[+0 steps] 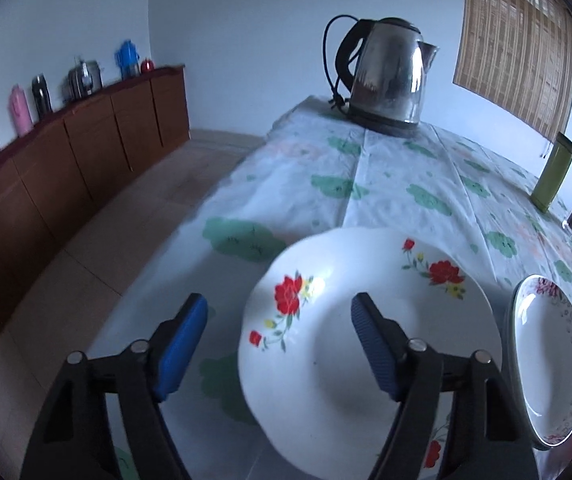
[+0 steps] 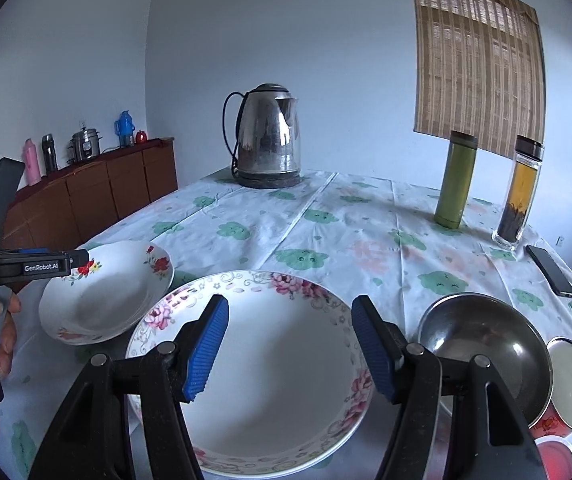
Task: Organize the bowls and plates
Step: 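Grasp the rim of the white red-flower plate with the left tool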
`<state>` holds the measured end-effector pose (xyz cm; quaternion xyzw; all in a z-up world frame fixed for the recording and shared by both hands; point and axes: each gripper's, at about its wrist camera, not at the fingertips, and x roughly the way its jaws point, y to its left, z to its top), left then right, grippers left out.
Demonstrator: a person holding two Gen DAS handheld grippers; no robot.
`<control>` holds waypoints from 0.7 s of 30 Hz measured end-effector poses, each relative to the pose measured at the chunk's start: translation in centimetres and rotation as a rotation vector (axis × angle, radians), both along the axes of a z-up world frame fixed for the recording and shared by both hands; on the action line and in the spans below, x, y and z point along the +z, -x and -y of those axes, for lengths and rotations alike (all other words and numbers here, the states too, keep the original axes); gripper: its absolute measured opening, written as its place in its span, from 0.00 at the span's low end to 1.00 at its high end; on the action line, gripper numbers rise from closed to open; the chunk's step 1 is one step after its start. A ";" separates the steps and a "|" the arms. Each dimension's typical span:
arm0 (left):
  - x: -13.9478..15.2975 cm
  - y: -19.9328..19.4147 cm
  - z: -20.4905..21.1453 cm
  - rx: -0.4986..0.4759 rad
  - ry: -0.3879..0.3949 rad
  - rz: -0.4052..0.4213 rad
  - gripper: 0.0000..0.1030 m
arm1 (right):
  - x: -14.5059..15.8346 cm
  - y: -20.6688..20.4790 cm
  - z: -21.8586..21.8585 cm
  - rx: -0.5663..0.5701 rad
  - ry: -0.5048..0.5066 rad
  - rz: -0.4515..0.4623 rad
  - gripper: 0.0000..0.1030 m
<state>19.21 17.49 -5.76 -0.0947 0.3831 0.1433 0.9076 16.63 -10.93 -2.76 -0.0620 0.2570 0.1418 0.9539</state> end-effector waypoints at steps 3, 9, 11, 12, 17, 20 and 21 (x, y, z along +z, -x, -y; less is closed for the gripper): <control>-0.7 0.0 -0.2 -0.002 0.019 -0.020 0.66 | 0.3 0.4 -0.9 0.020 0.033 0.001 0.64; -1.8 -0.3 0.6 -0.044 0.023 -0.067 0.46 | 1.1 0.2 -3.1 0.086 0.043 -0.035 0.64; -1.9 -0.2 0.5 -0.043 0.012 -0.076 0.40 | 1.2 0.0 -4.0 0.101 0.055 -0.043 0.64; -2.0 -0.2 0.3 -0.039 0.014 -0.078 0.37 | 1.2 -0.1 -4.5 0.111 0.060 -0.048 0.64; -2.0 -0.1 0.3 -0.043 -0.015 -0.071 0.34 | 1.3 -1.0 -6.6 0.138 0.073 -0.063 0.64; -2.0 0.0 0.3 -0.043 -0.013 -0.069 0.33 | 1.4 -2.0 -7.6 0.152 0.063 -0.075 0.64; -1.9 0.0 0.4 -0.044 -0.023 -0.068 0.33 | 1.5 -2.3 -7.8 0.157 0.054 -0.083 0.63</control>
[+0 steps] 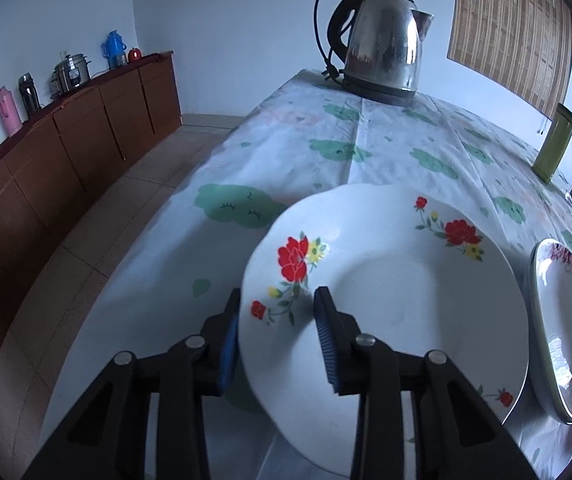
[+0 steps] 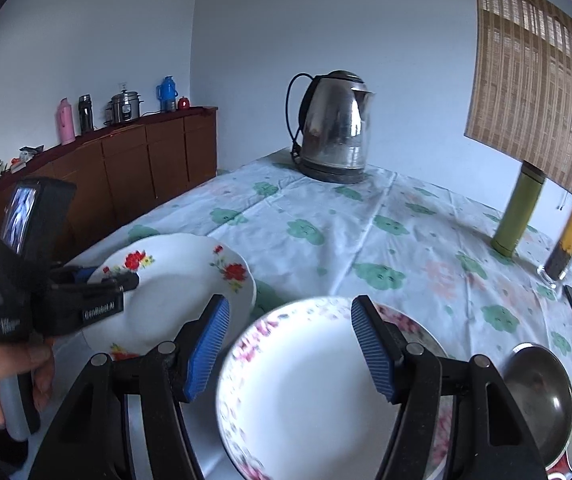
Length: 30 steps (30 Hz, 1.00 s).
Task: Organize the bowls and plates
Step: 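Grasp the rim of the white red-flower plate with the left tool, then lift the red-flower plate with the left tool while the right tool approaches it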
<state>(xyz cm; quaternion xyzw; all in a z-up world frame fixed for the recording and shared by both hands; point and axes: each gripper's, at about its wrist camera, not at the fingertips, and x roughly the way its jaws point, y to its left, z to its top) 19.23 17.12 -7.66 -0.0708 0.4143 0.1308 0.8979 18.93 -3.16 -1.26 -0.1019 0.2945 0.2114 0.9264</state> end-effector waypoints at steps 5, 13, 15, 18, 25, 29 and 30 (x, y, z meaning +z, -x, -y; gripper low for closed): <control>0.3 0.0 -0.2 0.004 -0.017 0.011 0.29 | -0.1 -1.4 -1.5 0.022 -0.028 -0.033 0.63; 0.4 0.0 -0.4 0.017 -0.027 0.018 0.27 | -0.9 -3.9 -2.7 0.041 -0.091 -0.145 0.62; 0.4 0.0 -0.4 0.021 -0.026 0.019 0.27 | -1.4 -4.8 -3.1 0.037 -0.087 -0.185 0.54; 0.3 0.0 -0.4 0.022 -0.014 0.014 0.28 | -2.2 -5.7 -3.8 0.039 -0.067 -0.227 0.43; -0.1 0.1 -0.4 -0.013 0.064 -0.025 0.38 | -3.1 -6.3 -4.5 0.022 0.024 -0.242 0.42; -0.1 0.3 -0.3 -0.018 0.068 -0.027 0.38 | -3.7 -6.3 -5.4 0.040 0.066 -0.267 0.42; -0.1 0.3 -0.4 -0.019 0.071 -0.027 0.38 | -3.8 -6.3 -5.6 0.047 0.066 -0.280 0.42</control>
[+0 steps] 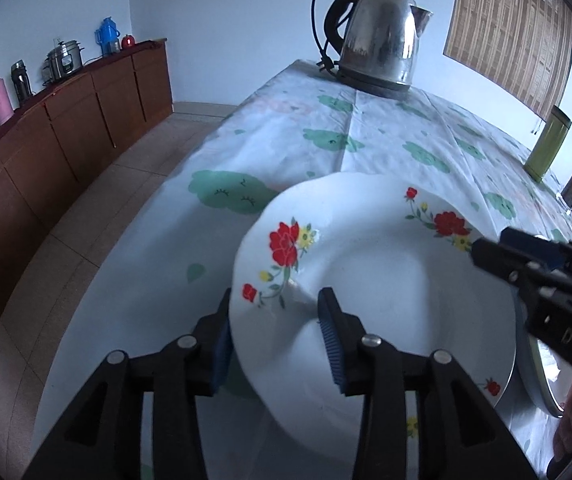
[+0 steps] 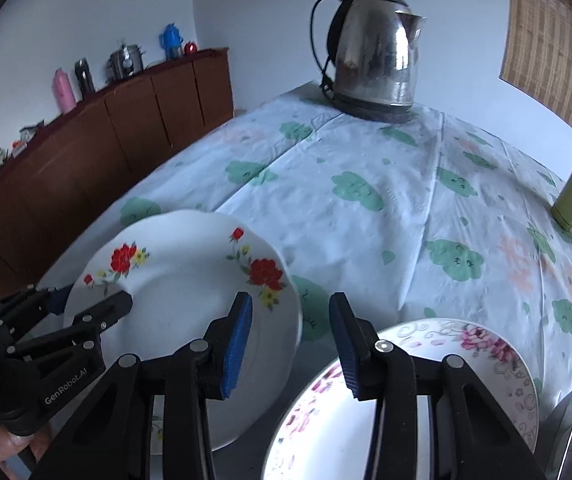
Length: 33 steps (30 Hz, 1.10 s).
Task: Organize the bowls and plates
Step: 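Lift the red-flower plate with the left tool while the right tool approaches it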
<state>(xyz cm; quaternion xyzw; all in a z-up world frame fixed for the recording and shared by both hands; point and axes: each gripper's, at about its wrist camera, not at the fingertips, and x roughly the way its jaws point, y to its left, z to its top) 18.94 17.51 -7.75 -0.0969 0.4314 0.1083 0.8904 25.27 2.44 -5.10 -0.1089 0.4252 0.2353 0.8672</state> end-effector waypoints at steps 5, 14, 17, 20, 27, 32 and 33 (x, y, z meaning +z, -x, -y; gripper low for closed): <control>0.0 0.0 -0.1 -0.003 0.002 0.001 0.38 | -1.0 0.2 -0.9 0.015 0.036 -0.038 0.42; 0.0 0.1 -0.8 0.021 -0.002 0.002 0.39 | -0.5 1.6 -0.5 0.030 -0.017 -0.051 0.42; 0.0 0.1 -0.8 0.023 -0.023 0.002 0.39 | -0.4 2.2 -0.2 0.034 -0.014 -0.036 0.35; 0.0 0.1 -1.0 0.028 -0.027 0.004 0.38 | -0.3 2.6 0.4 0.029 -0.025 -0.034 0.22; 0.1 0.2 -1.0 0.034 -0.041 0.007 0.38 | -0.4 3.6 0.5 0.029 -0.015 -0.003 0.19; 0.0 0.1 -0.9 0.039 -0.052 0.009 0.39 | -0.5 3.9 0.2 0.036 0.002 0.018 0.22; 0.0 0.1 -0.9 0.040 -0.050 0.009 0.39 | -0.5 4.0 0.2 0.037 0.001 0.023 0.22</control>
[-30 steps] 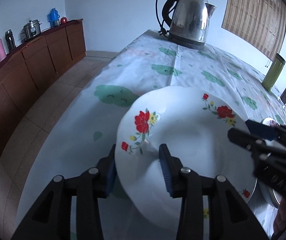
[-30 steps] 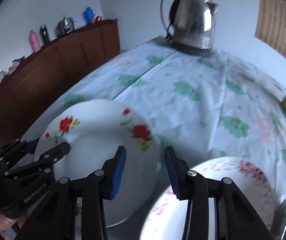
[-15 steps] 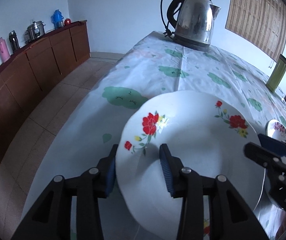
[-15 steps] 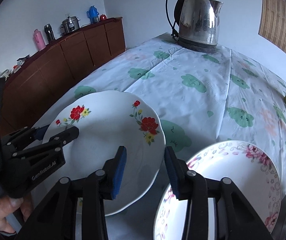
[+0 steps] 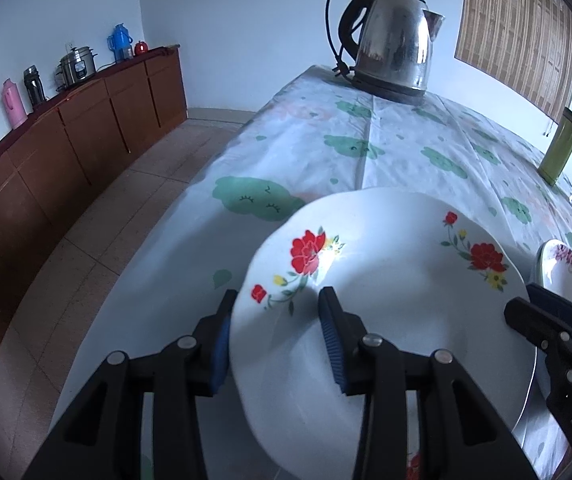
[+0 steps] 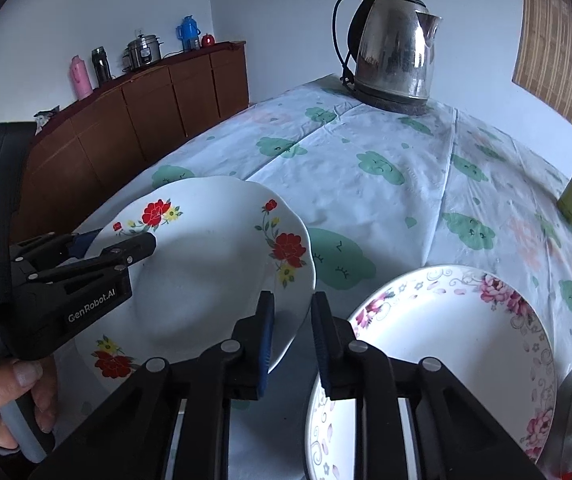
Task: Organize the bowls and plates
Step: 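Lift the red-flower plate with the left tool while the right tool approaches it, then grip the red-flower plate rim with the right tool while the left tool holds it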
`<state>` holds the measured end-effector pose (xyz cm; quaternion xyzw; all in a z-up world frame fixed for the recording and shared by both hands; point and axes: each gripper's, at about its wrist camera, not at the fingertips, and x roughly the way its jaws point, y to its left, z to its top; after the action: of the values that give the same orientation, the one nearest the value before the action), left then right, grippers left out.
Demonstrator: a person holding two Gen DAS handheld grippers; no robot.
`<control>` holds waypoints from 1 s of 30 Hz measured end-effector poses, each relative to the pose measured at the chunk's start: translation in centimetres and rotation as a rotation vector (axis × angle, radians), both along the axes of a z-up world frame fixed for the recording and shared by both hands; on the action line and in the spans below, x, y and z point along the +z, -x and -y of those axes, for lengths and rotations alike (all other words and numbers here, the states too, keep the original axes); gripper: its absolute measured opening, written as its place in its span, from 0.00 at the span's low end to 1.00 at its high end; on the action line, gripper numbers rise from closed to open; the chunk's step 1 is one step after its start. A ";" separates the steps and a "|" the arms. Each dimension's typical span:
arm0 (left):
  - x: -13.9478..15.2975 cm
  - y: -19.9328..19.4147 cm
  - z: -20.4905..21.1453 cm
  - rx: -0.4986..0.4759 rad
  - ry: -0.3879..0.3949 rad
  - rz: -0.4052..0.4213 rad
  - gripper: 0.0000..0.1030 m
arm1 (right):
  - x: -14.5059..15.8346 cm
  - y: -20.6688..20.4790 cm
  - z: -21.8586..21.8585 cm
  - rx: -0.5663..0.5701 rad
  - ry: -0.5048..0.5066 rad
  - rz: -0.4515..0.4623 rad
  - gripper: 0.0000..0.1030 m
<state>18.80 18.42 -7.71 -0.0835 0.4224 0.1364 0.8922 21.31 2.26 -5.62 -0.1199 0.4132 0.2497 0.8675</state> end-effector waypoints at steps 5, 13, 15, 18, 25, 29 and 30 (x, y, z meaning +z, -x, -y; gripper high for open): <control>0.1 0.2 -0.8 0.032 0.018 0.006 0.38 | 0.2 0.4 0.3 0.001 -0.059 -0.012 0.21; 0.3 0.4 -0.8 0.035 0.016 0.026 0.38 | 0.4 0.8 0.1 -0.019 -0.080 0.002 0.21; 0.5 0.5 -0.9 0.040 0.022 0.037 0.37 | 0.2 0.8 0.1 -0.016 -0.072 0.005 0.20; 0.9 0.8 -0.8 0.035 0.020 0.064 0.36 | 0.4 1.0 0.1 -0.016 -0.062 0.025 0.20; 1.0 0.7 -0.7 0.019 0.036 0.070 0.36 | 0.8 1.1 0.7 -0.031 -0.085 0.035 0.19; 1.1 0.8 -0.4 0.009 0.039 0.079 0.36 | 1.0 1.2 1.0 -0.036 -0.093 0.033 0.19; 1.1 0.7 -0.4 0.007 0.039 0.079 0.36 | 1.0 1.2 1.1 -0.038 -0.096 0.032 0.19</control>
<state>18.08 18.81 -6.61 -0.1076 0.3892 0.1280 0.9058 20.15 1.19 -4.62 -0.0744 0.3890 0.2505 0.8834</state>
